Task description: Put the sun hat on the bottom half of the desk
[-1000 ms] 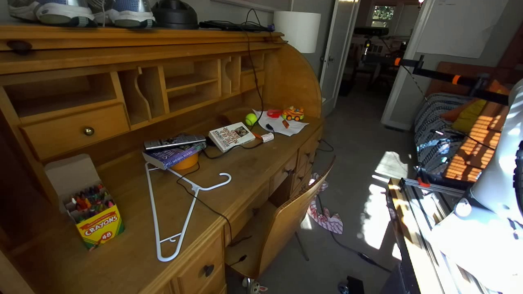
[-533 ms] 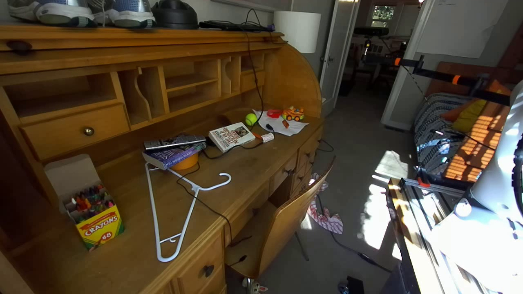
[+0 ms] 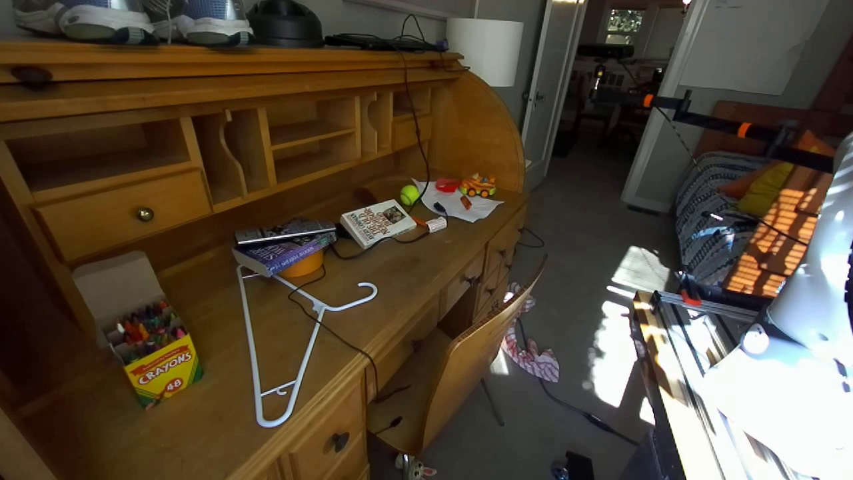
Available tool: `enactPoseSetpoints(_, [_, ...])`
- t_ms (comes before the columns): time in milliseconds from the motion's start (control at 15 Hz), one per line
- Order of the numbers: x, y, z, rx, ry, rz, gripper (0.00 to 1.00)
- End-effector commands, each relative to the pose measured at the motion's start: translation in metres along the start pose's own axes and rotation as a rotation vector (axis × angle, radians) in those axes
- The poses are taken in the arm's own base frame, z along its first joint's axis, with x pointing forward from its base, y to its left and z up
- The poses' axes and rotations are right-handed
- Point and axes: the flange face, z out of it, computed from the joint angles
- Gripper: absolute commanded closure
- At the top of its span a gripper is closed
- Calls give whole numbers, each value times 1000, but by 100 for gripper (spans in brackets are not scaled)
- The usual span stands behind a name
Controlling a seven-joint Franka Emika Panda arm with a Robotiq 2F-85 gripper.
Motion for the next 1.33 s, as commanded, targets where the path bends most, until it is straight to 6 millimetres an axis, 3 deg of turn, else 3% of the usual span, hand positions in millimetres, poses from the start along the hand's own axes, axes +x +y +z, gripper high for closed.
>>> enactPoseSetpoints(0, [-38,8,-22,58,-79,-47,99])
enactPoseSetpoints(667, [-157,23,-32,208,-440,-381,99])
enactPoseSetpoints(1267, [-246,39,-16,131,-642,-650,99])
